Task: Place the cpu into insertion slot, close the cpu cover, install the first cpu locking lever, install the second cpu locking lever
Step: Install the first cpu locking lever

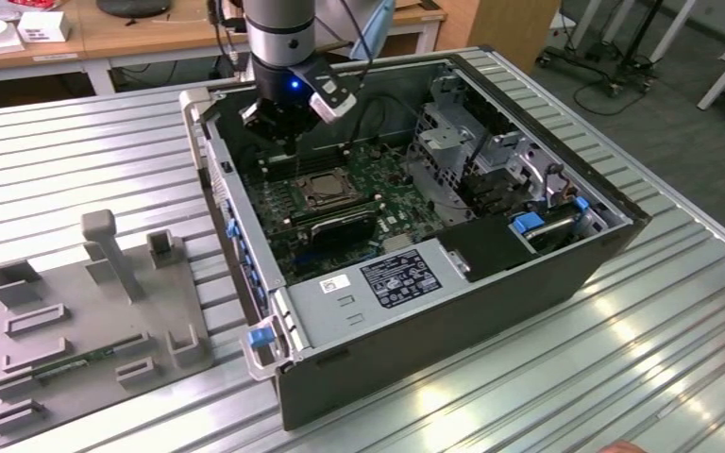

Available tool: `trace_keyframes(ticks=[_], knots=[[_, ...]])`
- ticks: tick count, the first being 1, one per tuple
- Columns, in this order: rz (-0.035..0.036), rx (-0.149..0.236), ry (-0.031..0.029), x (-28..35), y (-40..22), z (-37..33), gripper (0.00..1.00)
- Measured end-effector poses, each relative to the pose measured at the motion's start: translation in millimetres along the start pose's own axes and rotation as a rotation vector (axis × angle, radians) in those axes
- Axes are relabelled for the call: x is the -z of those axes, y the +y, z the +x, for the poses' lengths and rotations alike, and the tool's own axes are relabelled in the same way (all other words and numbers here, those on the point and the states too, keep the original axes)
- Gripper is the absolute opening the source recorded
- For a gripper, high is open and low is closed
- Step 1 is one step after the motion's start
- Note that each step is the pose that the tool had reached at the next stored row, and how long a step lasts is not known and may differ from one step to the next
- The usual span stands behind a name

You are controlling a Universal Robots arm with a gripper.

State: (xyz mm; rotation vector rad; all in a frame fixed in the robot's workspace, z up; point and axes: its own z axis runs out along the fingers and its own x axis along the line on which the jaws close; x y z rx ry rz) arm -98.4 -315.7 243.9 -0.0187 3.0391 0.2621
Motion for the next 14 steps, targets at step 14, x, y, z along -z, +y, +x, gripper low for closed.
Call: trace_keyframes(ticks=[14], knots=[[-0.0184, -0.002, -0.0004, -0.5, -5.9, -8.9, 0.1]])
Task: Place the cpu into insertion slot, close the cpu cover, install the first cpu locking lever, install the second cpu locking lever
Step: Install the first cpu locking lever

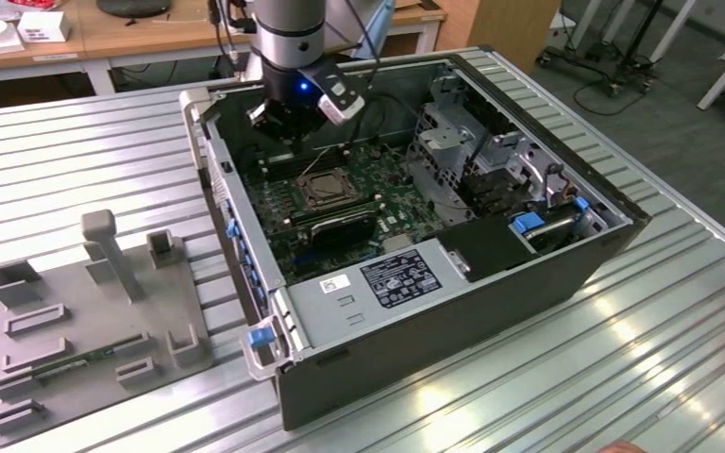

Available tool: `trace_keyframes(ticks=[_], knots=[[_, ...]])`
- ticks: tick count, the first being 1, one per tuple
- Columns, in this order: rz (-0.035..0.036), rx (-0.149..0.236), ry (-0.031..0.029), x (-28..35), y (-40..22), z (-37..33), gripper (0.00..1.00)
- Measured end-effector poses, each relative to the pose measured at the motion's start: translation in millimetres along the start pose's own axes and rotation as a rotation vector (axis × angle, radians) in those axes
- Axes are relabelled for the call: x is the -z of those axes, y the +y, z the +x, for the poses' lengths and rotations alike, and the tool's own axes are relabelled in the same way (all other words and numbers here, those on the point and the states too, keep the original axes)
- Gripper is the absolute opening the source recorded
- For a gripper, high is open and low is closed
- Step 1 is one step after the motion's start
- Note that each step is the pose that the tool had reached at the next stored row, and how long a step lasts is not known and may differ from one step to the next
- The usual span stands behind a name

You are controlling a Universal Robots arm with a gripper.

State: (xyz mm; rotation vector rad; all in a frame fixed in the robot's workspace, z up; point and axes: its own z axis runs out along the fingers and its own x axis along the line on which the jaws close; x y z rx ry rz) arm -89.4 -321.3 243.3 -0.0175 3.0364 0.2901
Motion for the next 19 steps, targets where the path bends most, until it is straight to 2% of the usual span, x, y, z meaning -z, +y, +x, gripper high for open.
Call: trace_keyframes(ticks=[3, 8, 11, 18, 19], knots=[[-0.0027, 0.0, -0.0002, -0.5, -2.6, -2.1, 0.1], [-0.0025, 0.0, 0.0002, -1.9, -3.4, -10.8, 0.1], [-0.0028, 0.001, 0.0004, -2.3, -3.5, -12.6, 0.1], [-0.0077, 0.05, 0.0095, -3.5, -3.8, -14.8, 0.1], [-0.0089, 0.057, 0.0089, -3.7, -3.8, -14.7, 0.1]])
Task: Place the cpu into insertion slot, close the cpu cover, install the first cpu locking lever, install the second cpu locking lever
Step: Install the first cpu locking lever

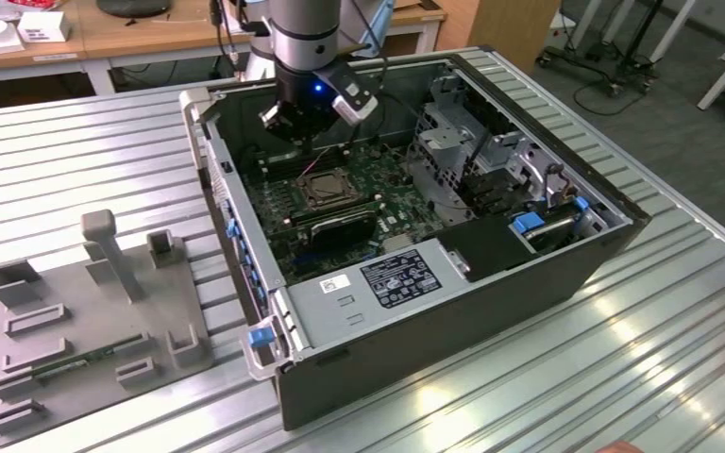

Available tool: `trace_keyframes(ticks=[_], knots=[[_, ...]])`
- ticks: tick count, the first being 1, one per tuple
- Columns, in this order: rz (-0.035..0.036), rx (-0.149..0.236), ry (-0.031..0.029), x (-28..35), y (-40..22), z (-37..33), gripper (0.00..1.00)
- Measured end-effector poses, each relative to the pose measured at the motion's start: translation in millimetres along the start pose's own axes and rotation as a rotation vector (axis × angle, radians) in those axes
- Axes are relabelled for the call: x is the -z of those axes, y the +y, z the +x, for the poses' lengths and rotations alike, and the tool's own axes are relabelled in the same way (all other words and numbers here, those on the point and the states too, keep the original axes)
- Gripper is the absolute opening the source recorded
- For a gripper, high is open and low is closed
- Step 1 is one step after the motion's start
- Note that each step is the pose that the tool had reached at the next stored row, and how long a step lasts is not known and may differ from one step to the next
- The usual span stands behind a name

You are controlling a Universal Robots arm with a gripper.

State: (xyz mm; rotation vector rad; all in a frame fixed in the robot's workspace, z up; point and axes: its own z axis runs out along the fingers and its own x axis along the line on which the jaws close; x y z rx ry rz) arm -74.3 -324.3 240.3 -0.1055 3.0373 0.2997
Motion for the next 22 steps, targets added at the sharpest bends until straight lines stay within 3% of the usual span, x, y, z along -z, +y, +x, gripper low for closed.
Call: trace_keyframes(ticks=[2, 5, 18, 22], knots=[[-0.0027, 0.011, -0.0062, -0.3, -0.1, 0.0, 0.1], [-0.0038, 0.024, -0.0202, -0.8, -0.4, 0.0, 0.1], [-0.0037, 0.024, -0.0212, -0.9, -0.4, 0.0, 0.1], [-0.0035, 0.027, -0.0338, -1.3, -0.5, 0.1, 0.1]])
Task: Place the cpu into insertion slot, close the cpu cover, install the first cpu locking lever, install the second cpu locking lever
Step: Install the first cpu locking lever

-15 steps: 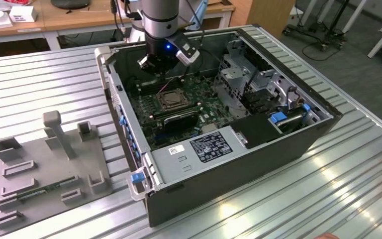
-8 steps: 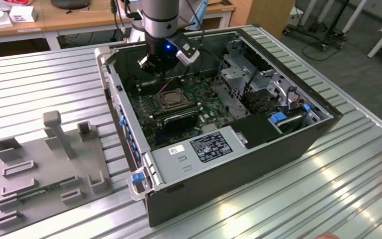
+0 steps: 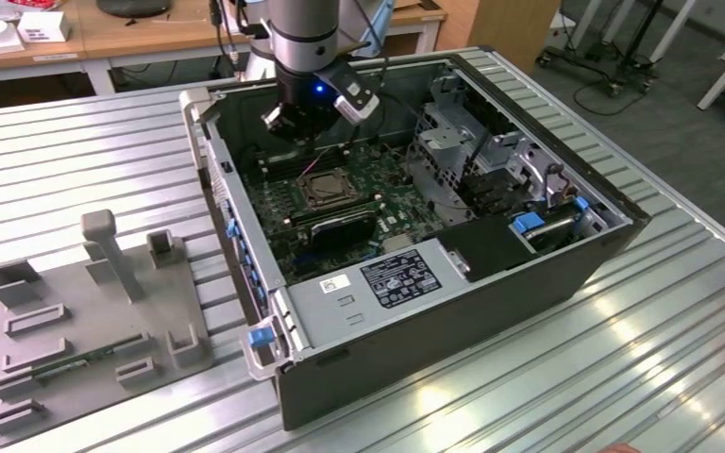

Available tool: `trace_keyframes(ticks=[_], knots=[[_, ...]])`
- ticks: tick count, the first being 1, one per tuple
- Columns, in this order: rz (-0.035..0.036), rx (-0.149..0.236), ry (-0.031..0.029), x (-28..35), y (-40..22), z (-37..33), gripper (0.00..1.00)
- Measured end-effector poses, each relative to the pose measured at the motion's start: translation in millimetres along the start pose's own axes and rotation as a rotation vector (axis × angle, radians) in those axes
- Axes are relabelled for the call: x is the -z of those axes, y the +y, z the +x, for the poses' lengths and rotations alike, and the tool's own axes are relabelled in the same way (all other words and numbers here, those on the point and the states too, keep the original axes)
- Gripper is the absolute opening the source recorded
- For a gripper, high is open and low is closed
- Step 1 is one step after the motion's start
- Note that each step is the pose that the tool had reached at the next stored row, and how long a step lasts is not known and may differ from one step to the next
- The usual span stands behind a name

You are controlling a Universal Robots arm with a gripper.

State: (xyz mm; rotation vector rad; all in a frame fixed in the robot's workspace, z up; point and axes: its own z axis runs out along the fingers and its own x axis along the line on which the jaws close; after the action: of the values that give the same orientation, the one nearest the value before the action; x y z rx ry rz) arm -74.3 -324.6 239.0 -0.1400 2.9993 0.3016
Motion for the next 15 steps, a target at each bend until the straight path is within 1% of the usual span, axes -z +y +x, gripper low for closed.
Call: trace_keyframes(ticks=[2, 3, 7, 15], knots=[[0.0003, 0.001, -0.0054, -0.4, -0.1, 0.0, 0.1], [0.0004, 0.001, -0.0063, -0.6, -0.2, 0.1, 0.1], [0.0002, 0.001, -0.0075, -1.9, -1.2, 0.4, 0.1], [0.0001, 0.002, -0.0077, -2.2, -1.3, 0.4, 0.1]])
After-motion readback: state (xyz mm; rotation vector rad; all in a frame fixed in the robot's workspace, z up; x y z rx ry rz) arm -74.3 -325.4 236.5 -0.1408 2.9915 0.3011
